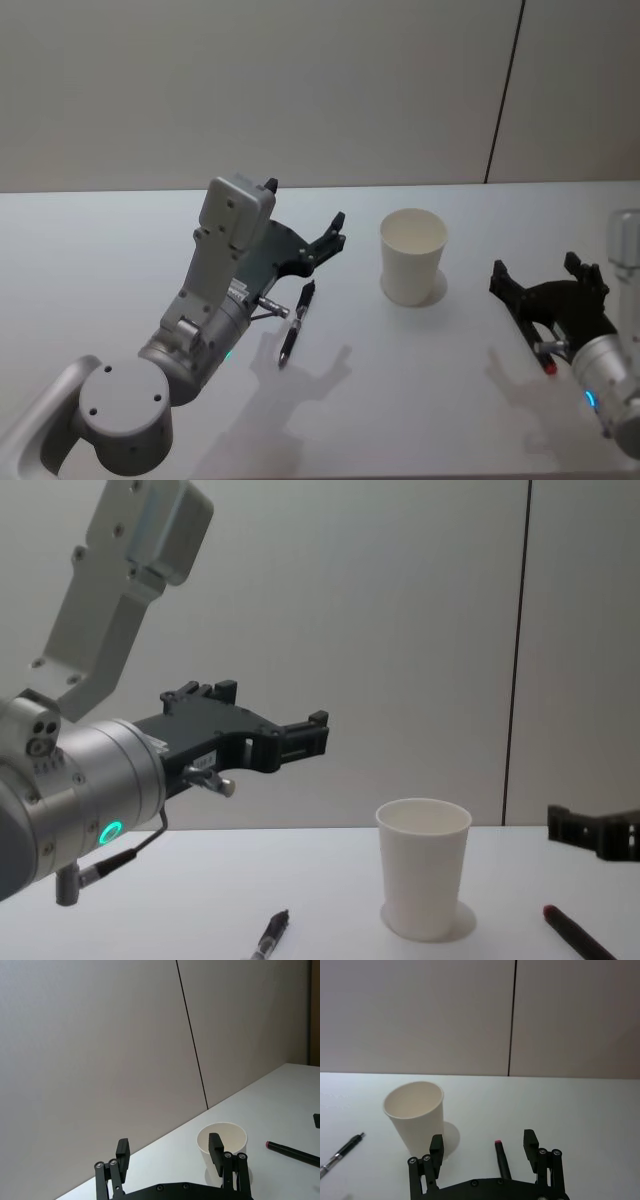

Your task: Place the pen into the pen holder.

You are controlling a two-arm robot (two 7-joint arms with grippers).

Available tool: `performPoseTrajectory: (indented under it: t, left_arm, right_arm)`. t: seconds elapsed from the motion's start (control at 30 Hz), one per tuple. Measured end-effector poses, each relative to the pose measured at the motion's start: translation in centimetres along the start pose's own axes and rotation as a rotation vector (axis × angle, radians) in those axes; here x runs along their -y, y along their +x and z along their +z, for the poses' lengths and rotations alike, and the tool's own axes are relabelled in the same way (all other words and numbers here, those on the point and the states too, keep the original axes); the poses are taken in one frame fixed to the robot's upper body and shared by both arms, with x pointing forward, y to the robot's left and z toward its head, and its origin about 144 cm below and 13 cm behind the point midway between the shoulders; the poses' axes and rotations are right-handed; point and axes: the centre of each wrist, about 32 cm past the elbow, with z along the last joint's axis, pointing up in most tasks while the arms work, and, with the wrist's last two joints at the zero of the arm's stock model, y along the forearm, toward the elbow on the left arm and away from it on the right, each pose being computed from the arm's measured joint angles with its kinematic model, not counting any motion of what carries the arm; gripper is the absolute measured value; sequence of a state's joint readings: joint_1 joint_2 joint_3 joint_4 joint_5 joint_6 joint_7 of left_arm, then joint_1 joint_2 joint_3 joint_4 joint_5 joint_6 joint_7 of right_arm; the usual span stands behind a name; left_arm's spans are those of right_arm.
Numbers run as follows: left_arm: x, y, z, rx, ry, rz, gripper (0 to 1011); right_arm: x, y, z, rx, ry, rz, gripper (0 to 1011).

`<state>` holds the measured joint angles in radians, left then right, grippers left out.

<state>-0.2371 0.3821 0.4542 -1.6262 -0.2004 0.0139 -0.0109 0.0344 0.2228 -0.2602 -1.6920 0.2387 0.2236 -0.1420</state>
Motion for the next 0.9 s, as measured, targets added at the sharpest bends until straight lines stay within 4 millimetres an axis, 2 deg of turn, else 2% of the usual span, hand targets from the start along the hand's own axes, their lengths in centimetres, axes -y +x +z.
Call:
performPoseTrajectory:
  t: [0.9]
  left_arm:
    - [0.0, 0.0, 0.0, 0.000, 0.000, 0.000, 1004]
  right_arm:
    - [-5.8, -1.5, -0.8, 0.007, -0.217, -0.097, 1001]
